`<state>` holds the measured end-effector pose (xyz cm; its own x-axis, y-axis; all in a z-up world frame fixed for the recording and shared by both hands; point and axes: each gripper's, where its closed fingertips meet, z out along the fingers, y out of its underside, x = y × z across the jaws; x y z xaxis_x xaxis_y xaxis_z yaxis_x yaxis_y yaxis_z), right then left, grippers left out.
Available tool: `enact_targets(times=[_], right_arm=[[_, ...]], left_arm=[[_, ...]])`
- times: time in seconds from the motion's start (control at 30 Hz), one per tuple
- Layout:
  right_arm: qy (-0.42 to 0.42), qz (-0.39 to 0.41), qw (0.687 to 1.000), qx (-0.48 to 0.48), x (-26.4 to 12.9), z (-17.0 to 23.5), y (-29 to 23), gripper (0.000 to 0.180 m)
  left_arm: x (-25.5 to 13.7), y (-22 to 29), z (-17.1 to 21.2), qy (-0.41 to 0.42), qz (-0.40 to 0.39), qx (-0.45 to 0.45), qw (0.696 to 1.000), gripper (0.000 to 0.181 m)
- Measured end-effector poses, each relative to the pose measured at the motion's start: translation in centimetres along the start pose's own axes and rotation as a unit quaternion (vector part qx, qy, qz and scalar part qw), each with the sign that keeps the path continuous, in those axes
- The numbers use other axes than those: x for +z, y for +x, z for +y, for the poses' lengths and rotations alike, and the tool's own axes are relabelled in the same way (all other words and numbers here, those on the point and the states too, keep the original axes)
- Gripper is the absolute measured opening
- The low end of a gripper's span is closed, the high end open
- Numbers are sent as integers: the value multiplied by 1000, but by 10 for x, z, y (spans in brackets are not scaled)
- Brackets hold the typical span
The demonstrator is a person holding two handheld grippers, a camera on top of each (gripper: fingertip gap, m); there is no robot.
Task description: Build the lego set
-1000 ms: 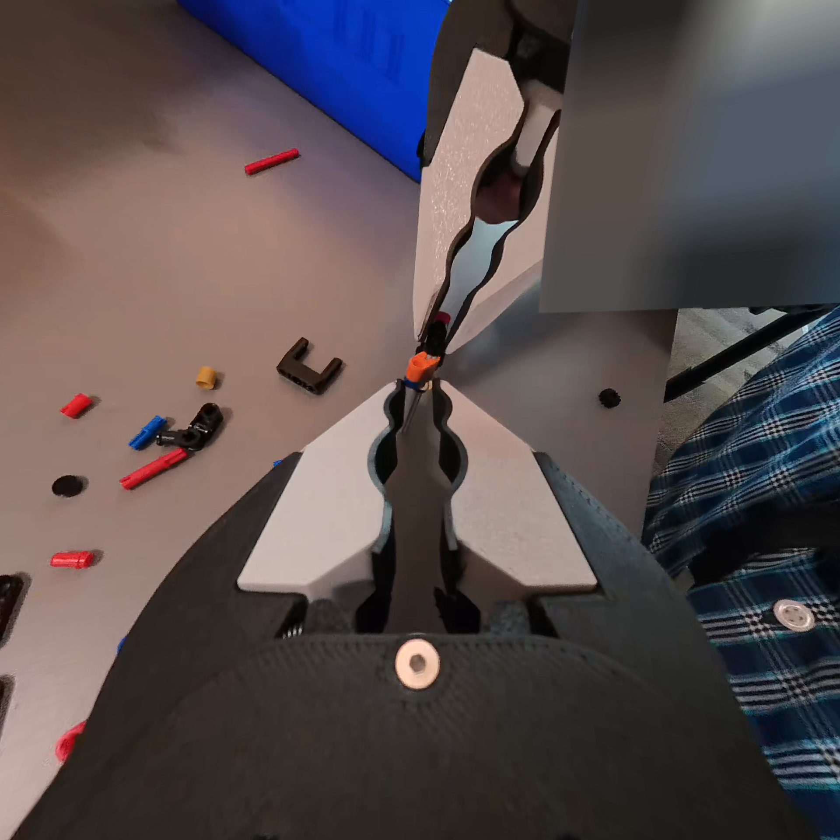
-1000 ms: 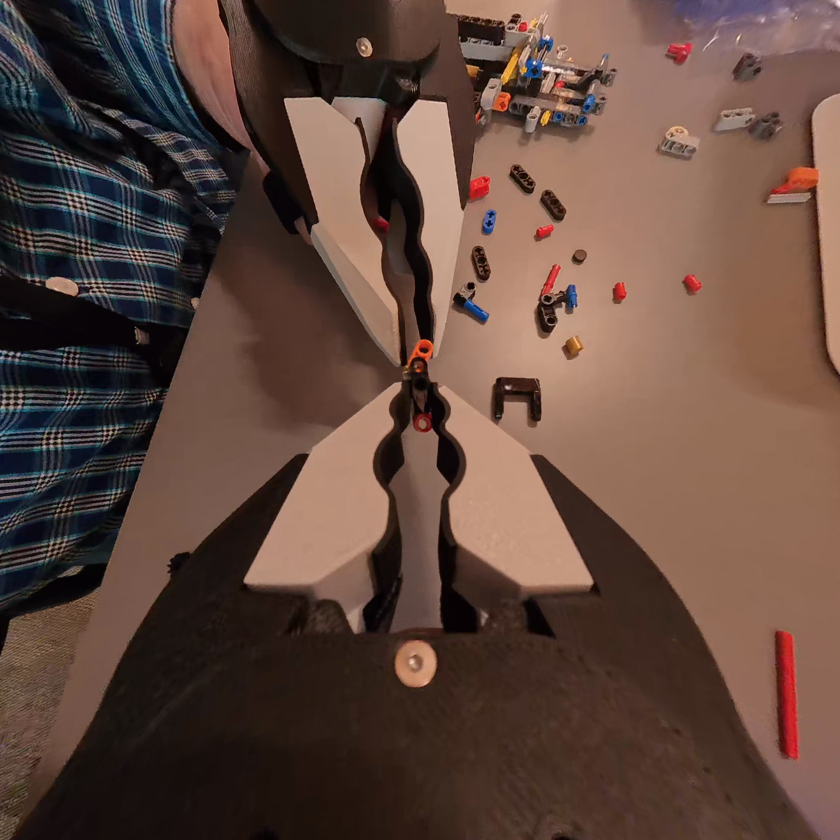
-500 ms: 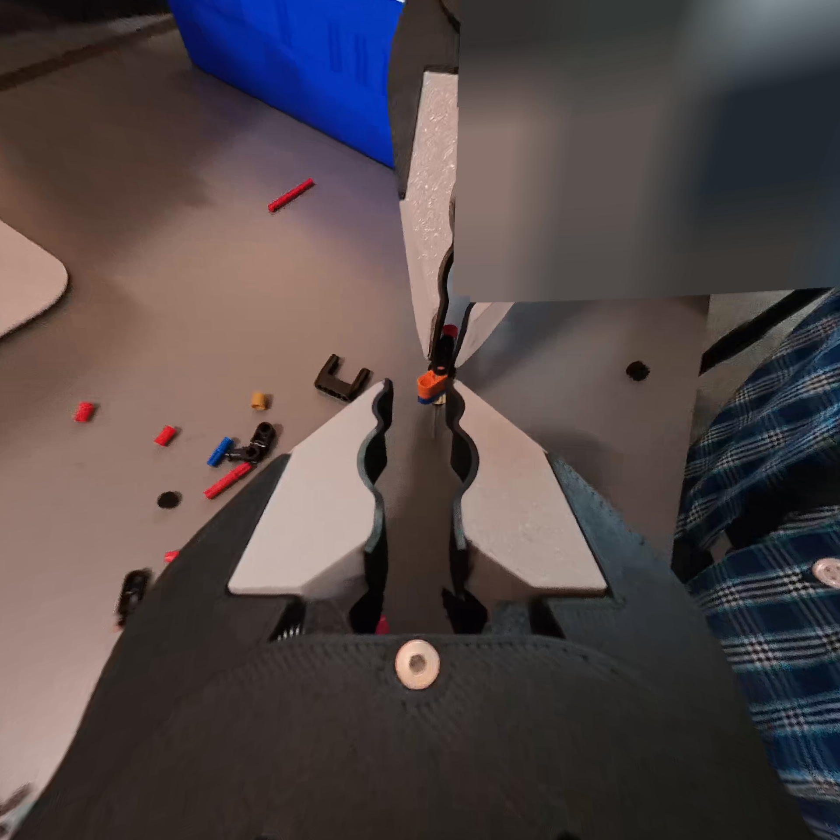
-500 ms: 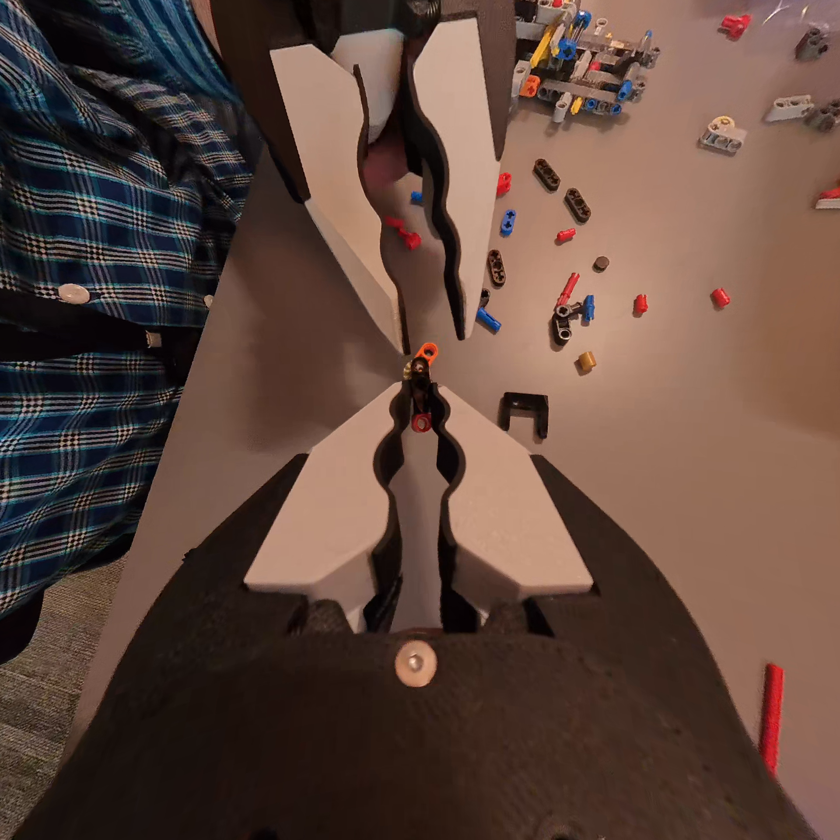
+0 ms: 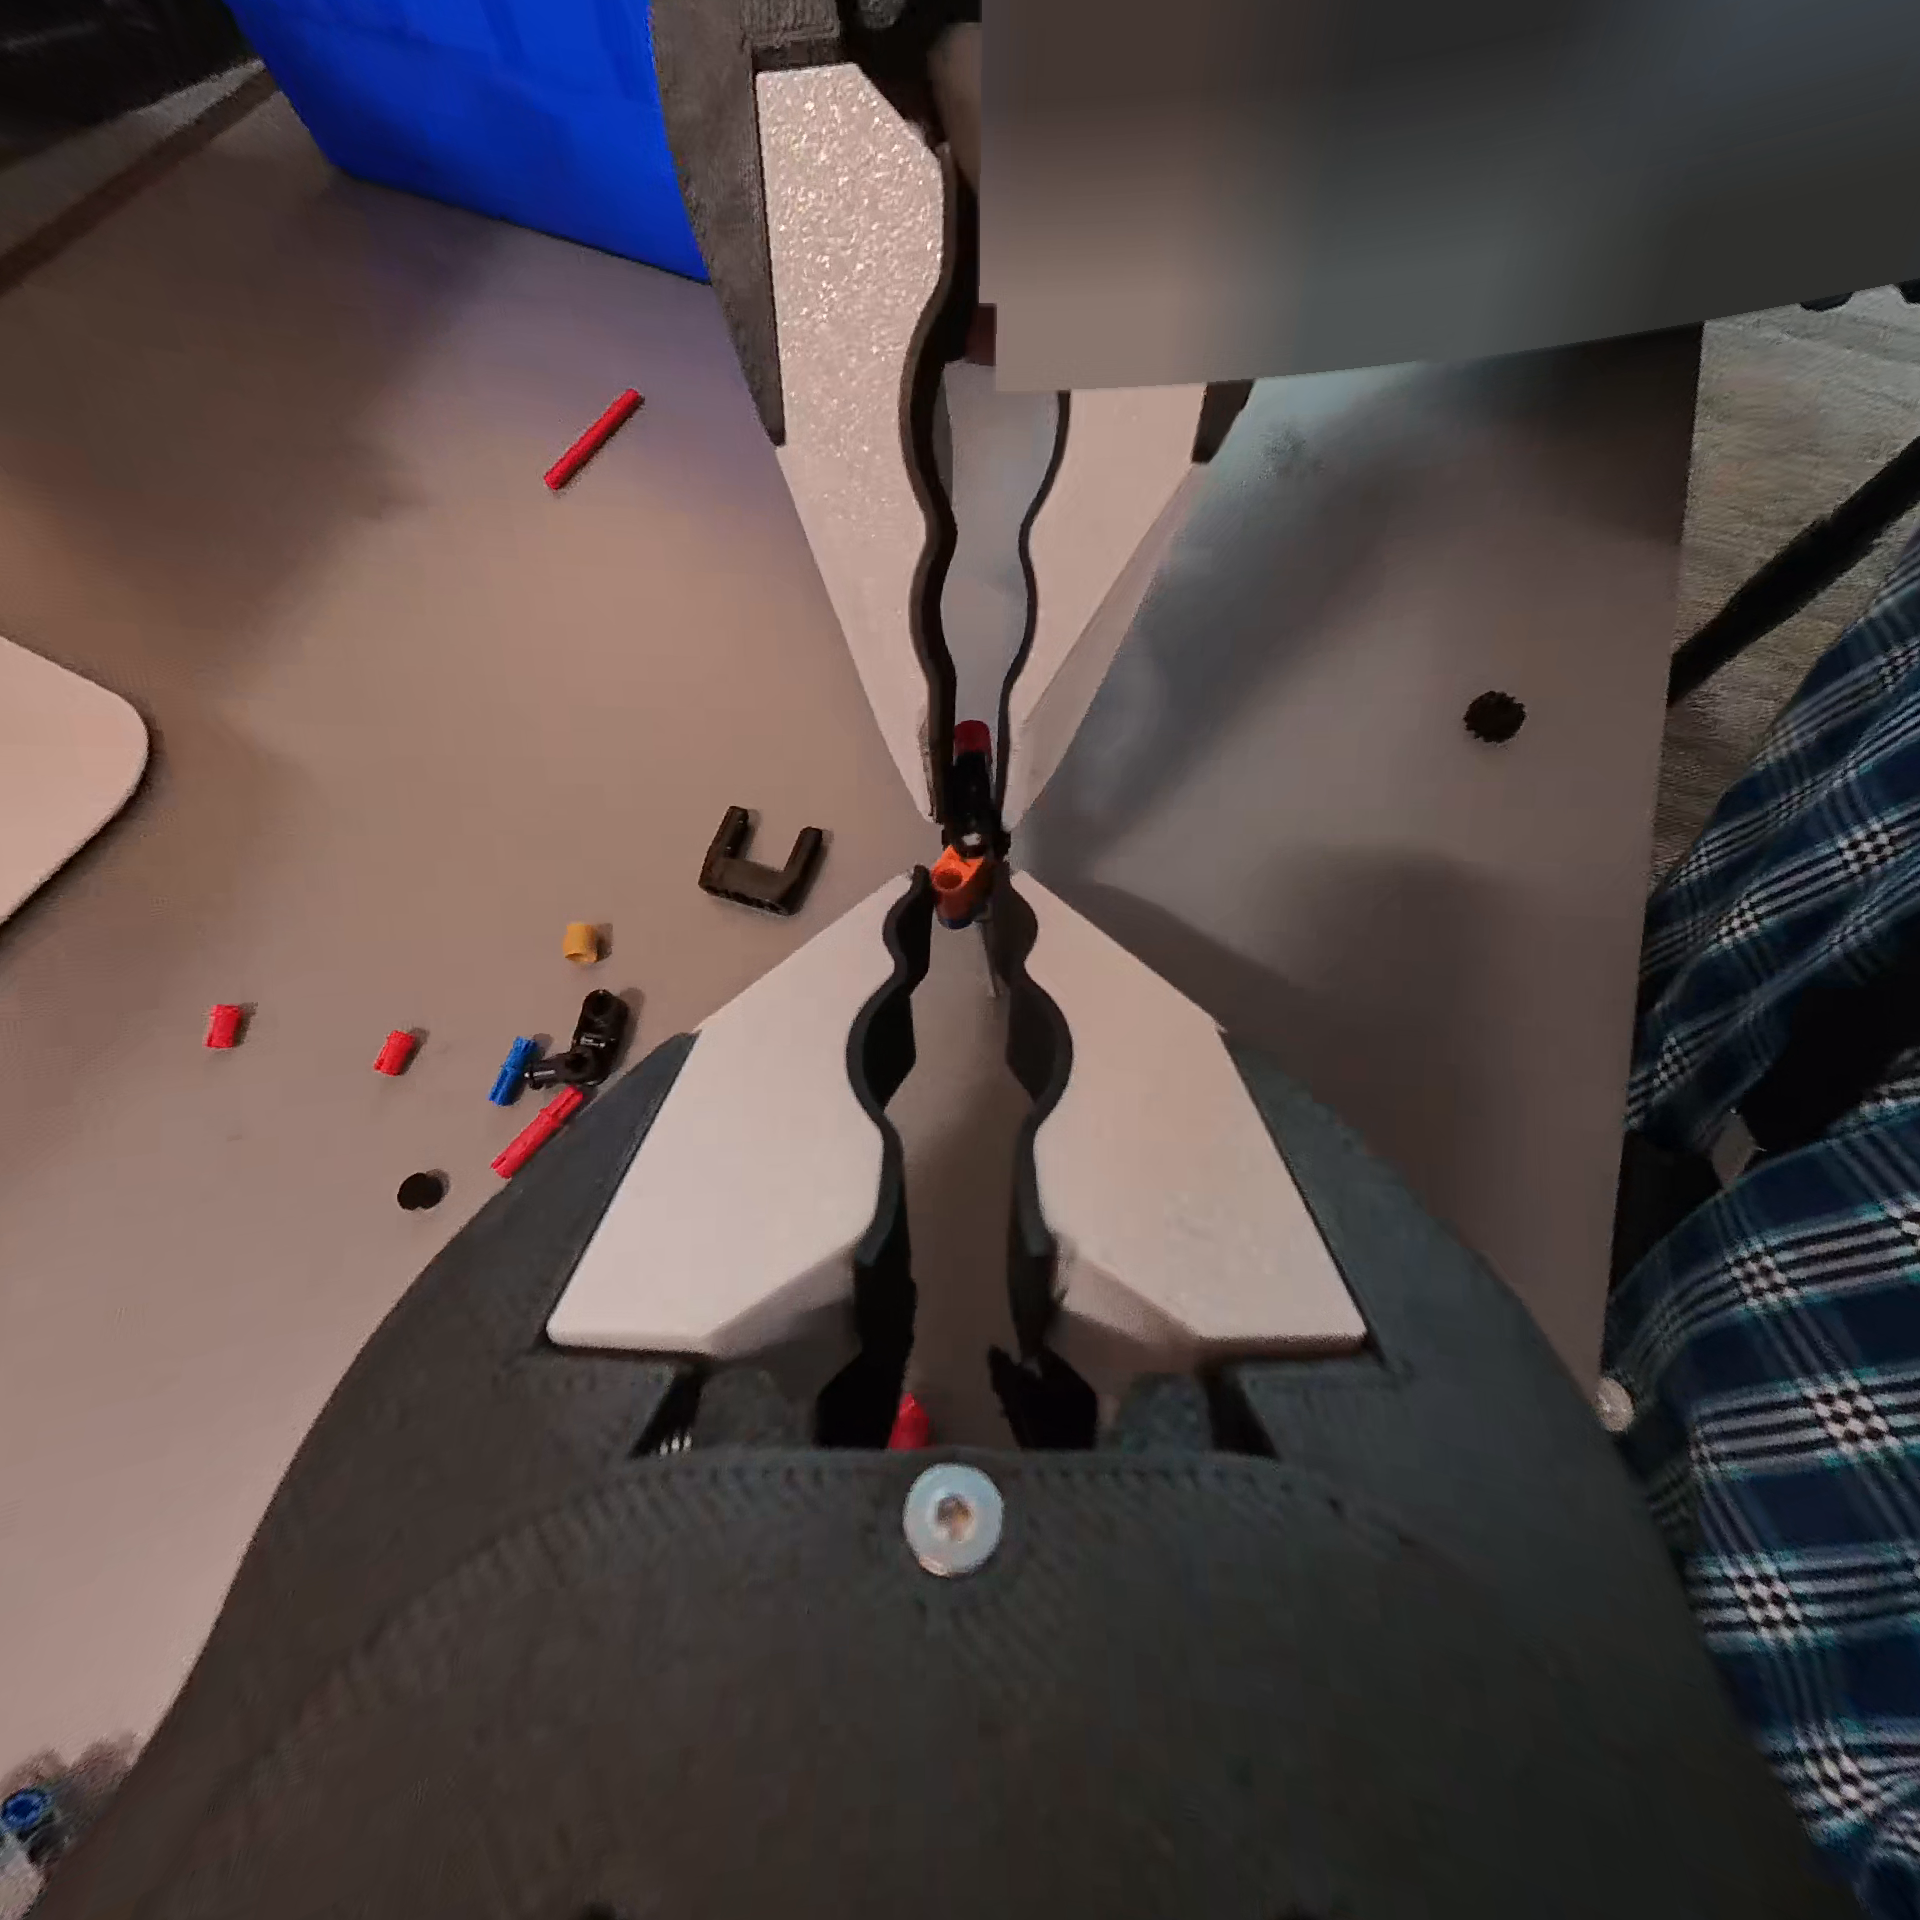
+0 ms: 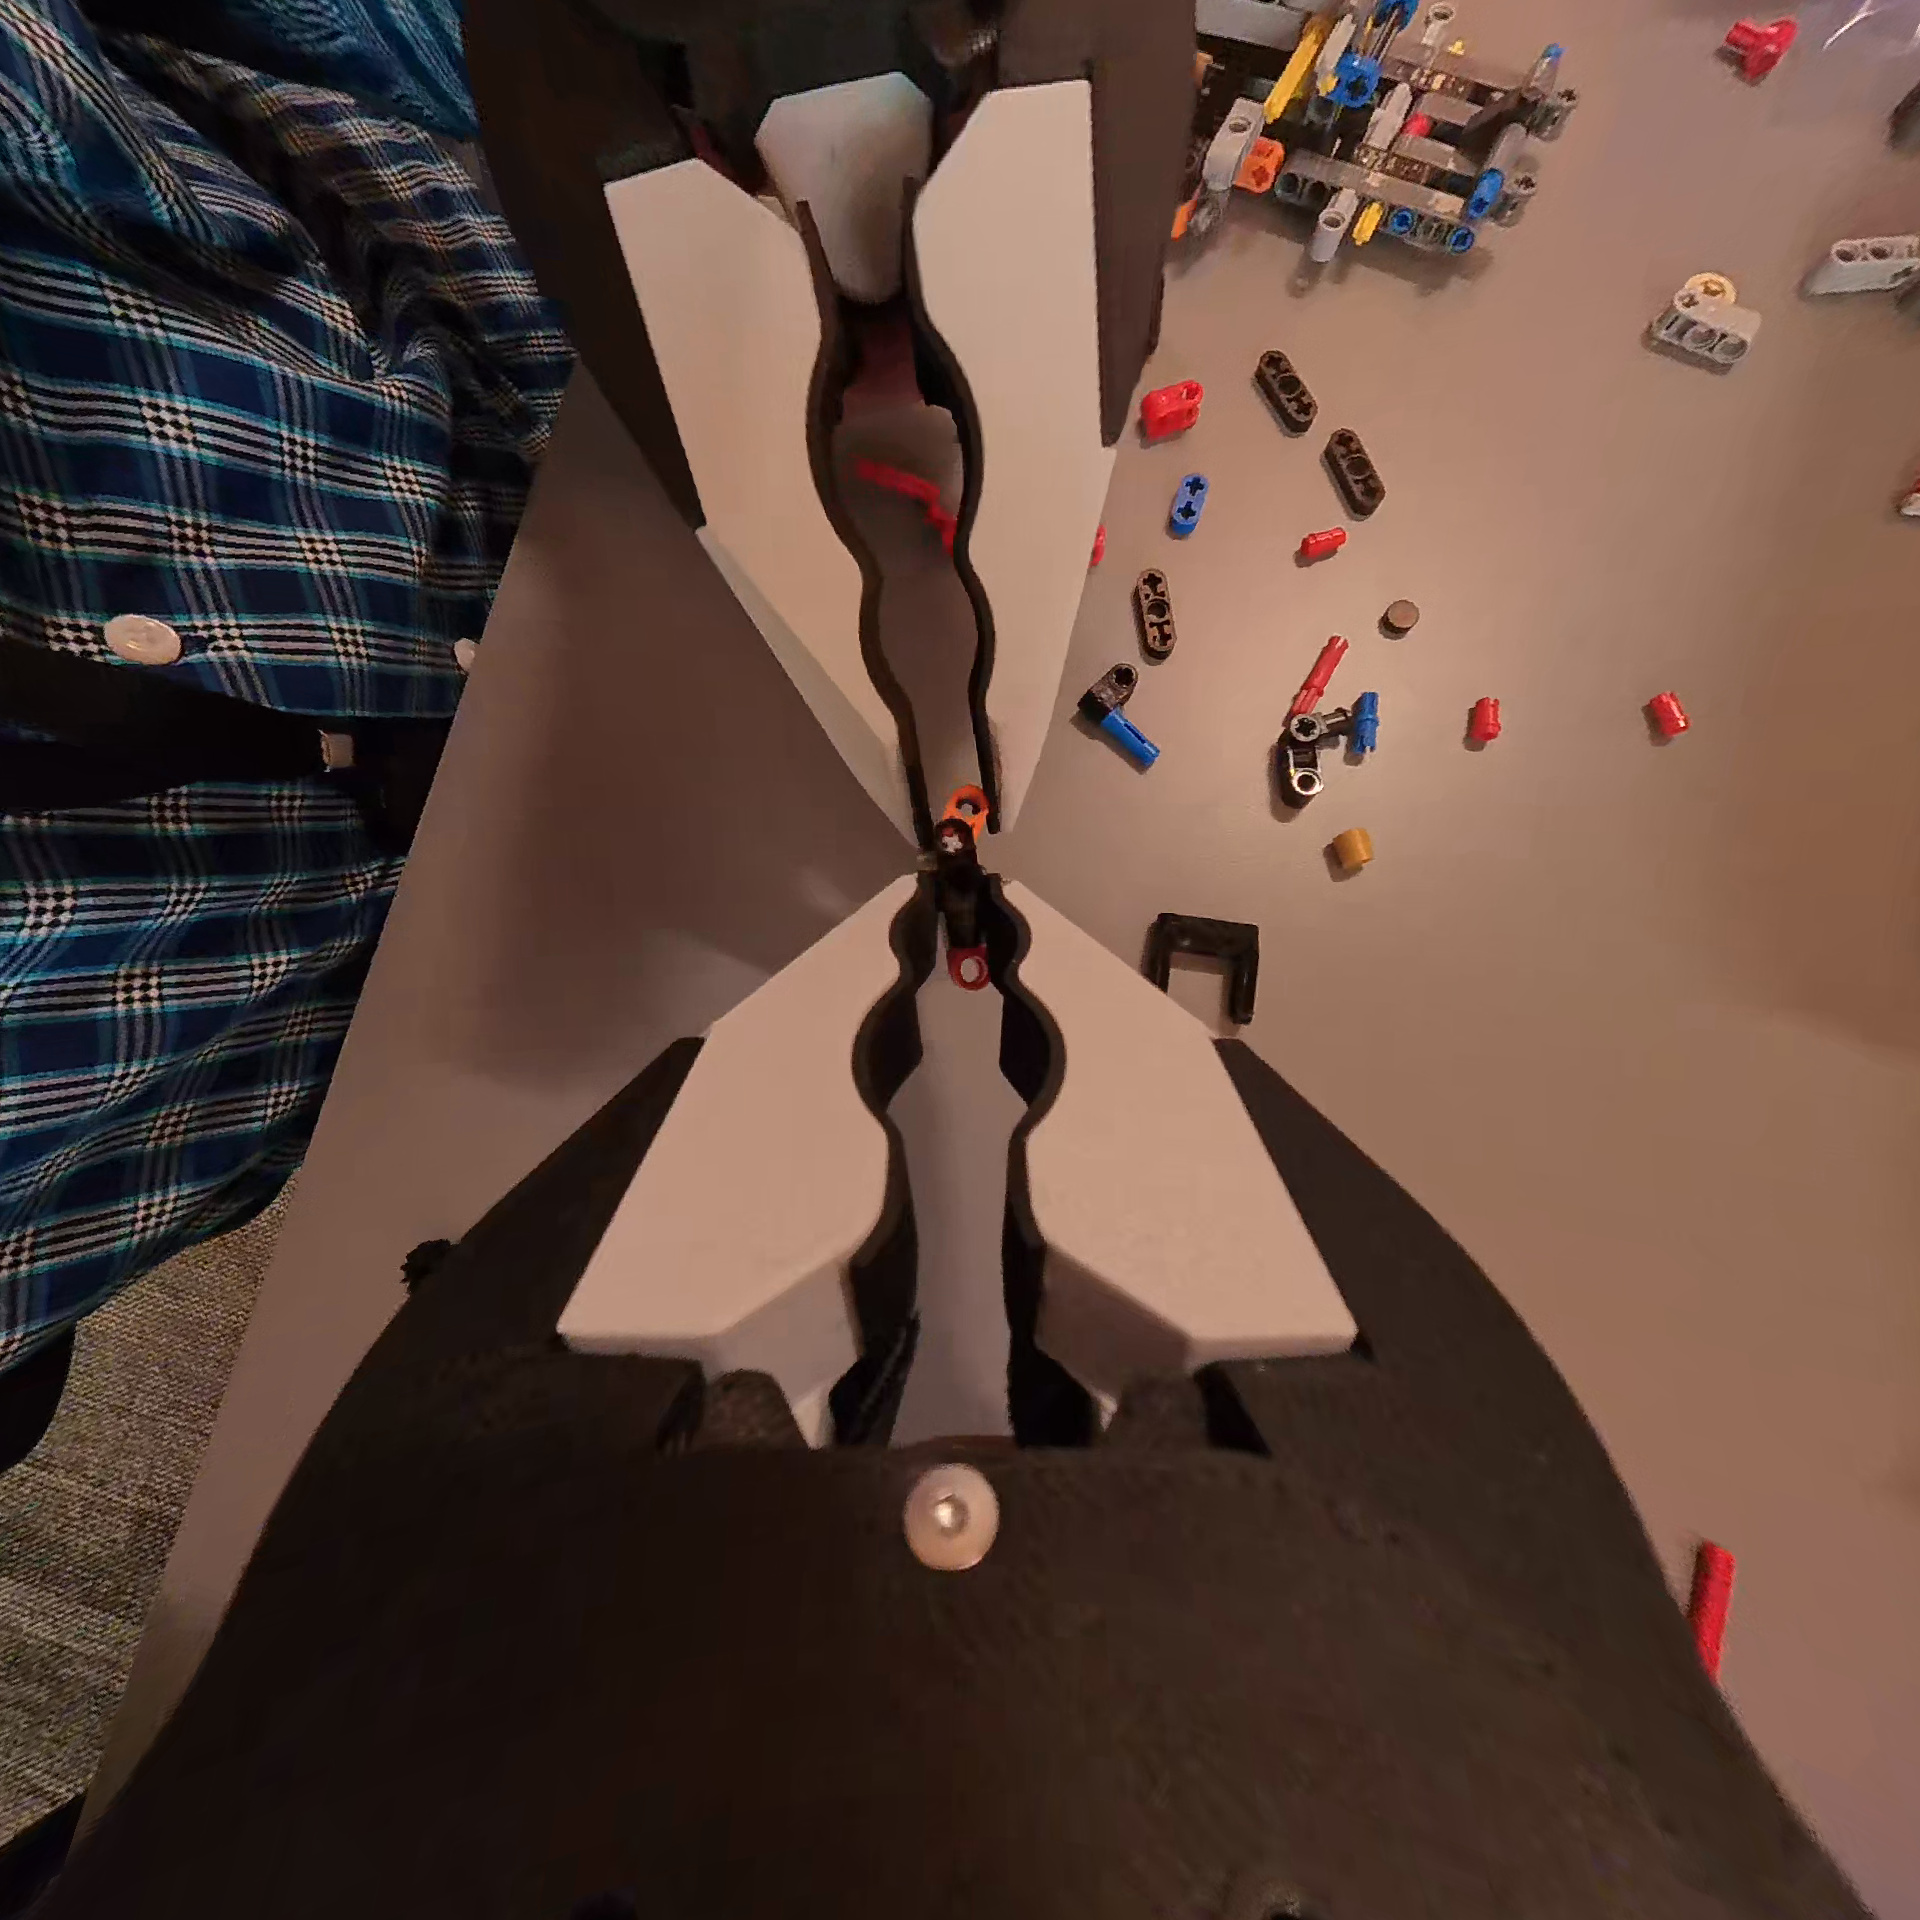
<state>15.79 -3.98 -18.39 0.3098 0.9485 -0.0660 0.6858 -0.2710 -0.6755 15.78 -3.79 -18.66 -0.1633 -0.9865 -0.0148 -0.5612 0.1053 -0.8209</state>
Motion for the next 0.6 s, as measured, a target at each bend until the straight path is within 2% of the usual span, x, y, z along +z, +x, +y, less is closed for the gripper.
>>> enact_targets(times=[0.37, 0.6], right_arm=[[16, 16, 1000, -12, 6, -5, -2, 7], [1, 16, 1000, -16, 13, -1, -4, 5]], left_arm=[[-2, 2, 1, 30, -43, -43, 998, 8], [-2, 3, 5, 33, -58, -37, 997, 7]])
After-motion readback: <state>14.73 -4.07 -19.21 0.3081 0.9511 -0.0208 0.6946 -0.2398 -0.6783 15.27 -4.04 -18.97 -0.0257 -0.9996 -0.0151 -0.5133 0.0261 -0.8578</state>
